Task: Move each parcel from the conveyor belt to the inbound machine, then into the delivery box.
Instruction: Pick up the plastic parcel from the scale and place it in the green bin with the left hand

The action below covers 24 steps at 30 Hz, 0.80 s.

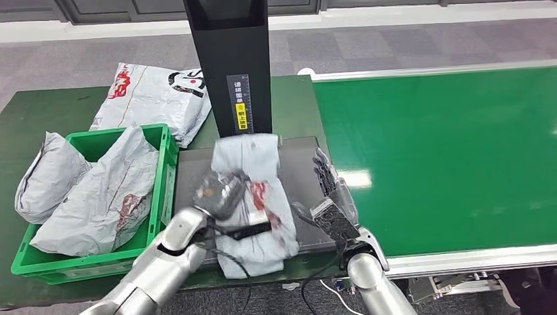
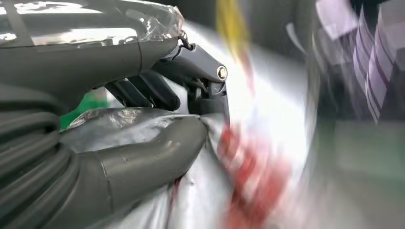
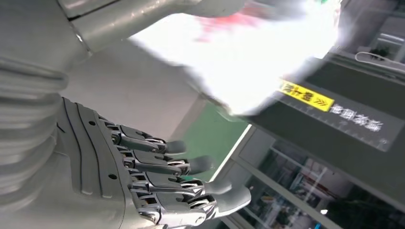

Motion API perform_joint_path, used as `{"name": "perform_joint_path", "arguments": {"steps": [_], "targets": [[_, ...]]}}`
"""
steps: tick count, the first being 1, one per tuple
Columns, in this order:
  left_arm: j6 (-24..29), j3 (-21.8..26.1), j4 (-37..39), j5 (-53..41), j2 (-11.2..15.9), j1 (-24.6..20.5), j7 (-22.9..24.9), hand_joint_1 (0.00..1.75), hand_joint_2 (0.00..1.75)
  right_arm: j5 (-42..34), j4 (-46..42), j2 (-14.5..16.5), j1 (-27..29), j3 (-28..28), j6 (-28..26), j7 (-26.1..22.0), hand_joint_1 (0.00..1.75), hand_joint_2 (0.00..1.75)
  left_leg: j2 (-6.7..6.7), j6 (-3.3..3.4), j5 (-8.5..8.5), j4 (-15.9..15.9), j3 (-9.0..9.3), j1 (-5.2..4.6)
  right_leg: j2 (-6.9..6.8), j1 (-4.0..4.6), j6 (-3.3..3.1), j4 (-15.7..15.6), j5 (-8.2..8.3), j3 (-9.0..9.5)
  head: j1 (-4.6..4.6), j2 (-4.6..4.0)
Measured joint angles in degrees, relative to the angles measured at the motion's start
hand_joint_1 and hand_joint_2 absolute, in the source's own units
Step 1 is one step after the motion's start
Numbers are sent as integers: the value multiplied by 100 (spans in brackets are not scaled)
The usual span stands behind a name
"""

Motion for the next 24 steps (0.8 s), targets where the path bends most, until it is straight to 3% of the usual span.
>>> {"name": "perform_joint_path", "arguments": {"steps": [3, 6, 11, 24], "targets": [[186, 768, -1105, 56, 112, -14, 195, 175, 175, -66, 2, -3, 48, 1, -51, -62, 0, 175, 7, -8, 3, -1, -16, 3, 8, 1, -3, 1, 6, -18, -1, 0], [402, 1123, -1527, 122, 202, 17, 110, 175, 175, -116, 1, -8, 75, 0, -93, -92, 0, 175, 3, -10, 3, -1, -17, 5, 5, 4, -6, 2, 4, -21, -2, 0], [654, 1222, -1636, 216, 274, 82, 36, 175, 175, -144, -1, -13, 89, 1, -120, -97, 0, 175, -10, -9, 5, -1, -26, 5, -6, 4, -9, 4, 1, -23, -1, 0], [662, 1224, -1641, 296, 389, 102, 35, 175, 175, -159, -1, -41, 112, 0, -137, -93, 0, 175, -8, -9, 4, -1, -28, 4, -5, 3, -8, 3, 1, -28, -2, 0]]}}
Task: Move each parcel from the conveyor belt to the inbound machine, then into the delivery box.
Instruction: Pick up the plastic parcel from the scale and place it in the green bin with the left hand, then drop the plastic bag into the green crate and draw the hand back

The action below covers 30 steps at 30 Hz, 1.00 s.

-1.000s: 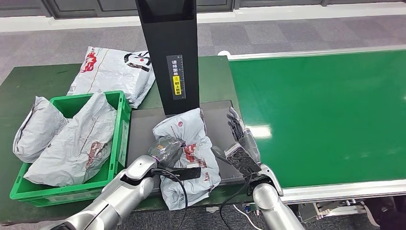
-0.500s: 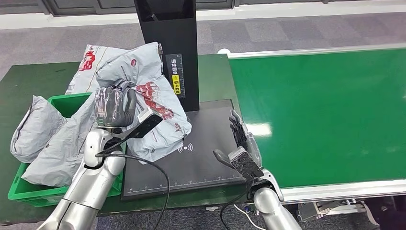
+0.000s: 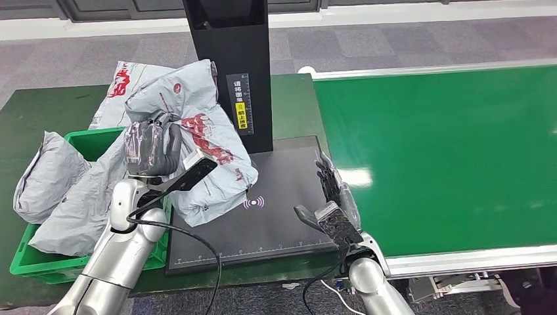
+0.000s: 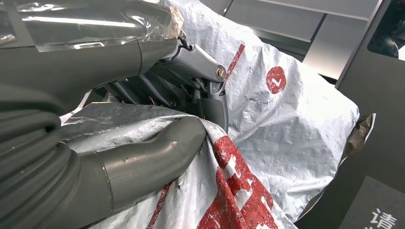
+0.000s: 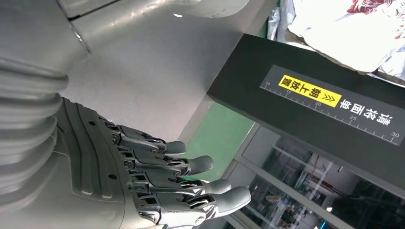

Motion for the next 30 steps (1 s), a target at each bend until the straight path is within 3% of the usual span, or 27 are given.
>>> {"name": "perform_joint_path", "arguments": {"steps": [30], "targets": [[8, 0, 130, 70, 19, -30, -50, 175, 175, -130, 0, -114, 0, 1, -87, -64, 0, 175, 2, 0, 0, 0, -1, 0, 1, 0, 0, 0, 0, -3, 0, 0]]}}
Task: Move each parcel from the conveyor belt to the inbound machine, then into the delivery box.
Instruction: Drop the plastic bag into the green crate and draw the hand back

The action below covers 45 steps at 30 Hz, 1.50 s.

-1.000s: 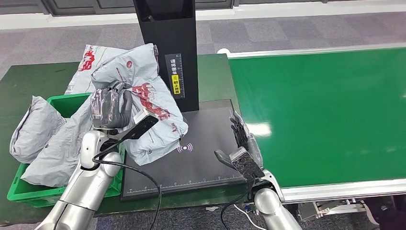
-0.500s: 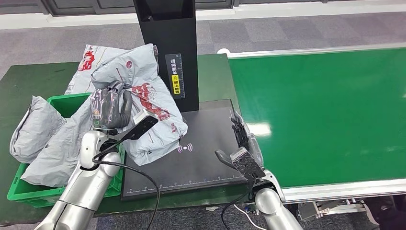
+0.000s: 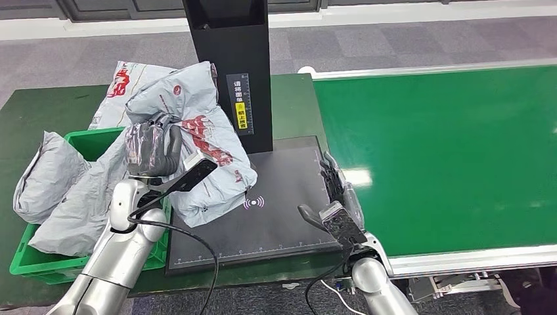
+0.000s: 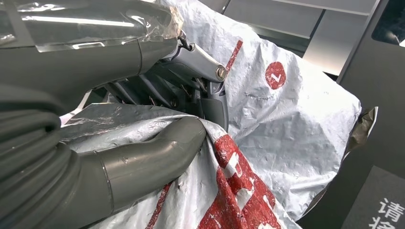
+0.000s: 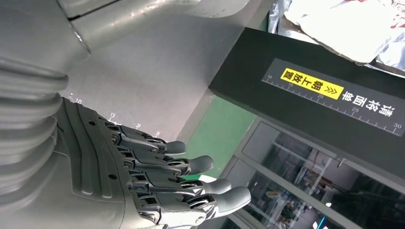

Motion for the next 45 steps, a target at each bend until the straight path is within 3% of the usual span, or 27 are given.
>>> {"name": "perform_joint_path", "arguments": {"steps": [11, 18, 22, 31, 45], "targets": [[147, 0, 78, -107, 22, -92, 178, 175, 175, -162, 2, -61, -15, 0, -66, -15, 0, 175, 0, 0, 0, 0, -2, 0, 0, 0, 0, 1, 0, 1, 0, 0], [755, 241, 572, -1552, 350, -254, 1733, 175, 175, -155, 11, -69, -15, 1, -131, 22, 0, 175, 3, -2, 1, -2, -1, 1, 6, 2, -1, 5, -1, -2, 1, 0], [879, 600, 880, -1694, 484, -293, 1688, 175, 175, -126, 15, -69, -12, 1, -146, 46, 0, 175, 8, -5, 3, -2, -1, 3, 10, 5, -3, 7, 0, -9, 0, 0], [896, 827, 1138, -1734, 546, -317, 1660, 175, 175, -108, 15, -69, -12, 1, -152, 58, 0, 175, -8, -7, 3, -1, -8, 4, -3, 4, -5, 7, -2, -6, 0, 0], [897, 883, 1267, -1739, 559, -331, 1658, 175, 175, -105, 15, -69, -12, 1, -153, 58, 0, 175, -7, -8, 3, -1, -7, 6, -2, 7, -6, 8, -2, -8, 0, 0]]}}
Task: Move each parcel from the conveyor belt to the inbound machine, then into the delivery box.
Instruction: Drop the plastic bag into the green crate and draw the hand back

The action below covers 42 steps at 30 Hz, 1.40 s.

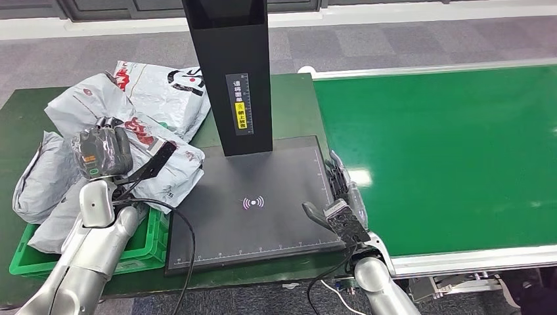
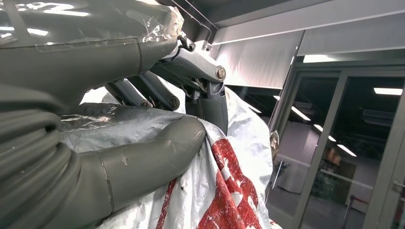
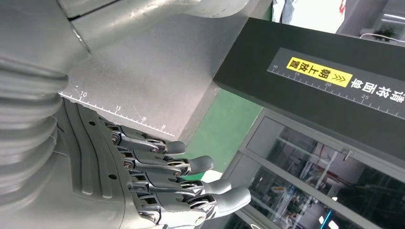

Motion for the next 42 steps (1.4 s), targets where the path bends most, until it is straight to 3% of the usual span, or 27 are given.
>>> {"name": "perform_joint_path", "arguments": {"steps": [42], "targets": [[0, 0, 31, -1, 1, -2, 0, 175, 175, 0, 0, 0, 0, 0, 0, 0, 0, 175, 0, 0, 0, 0, 0, 0, 0, 0, 0, 0, 0, 0, 0, 0]]}}
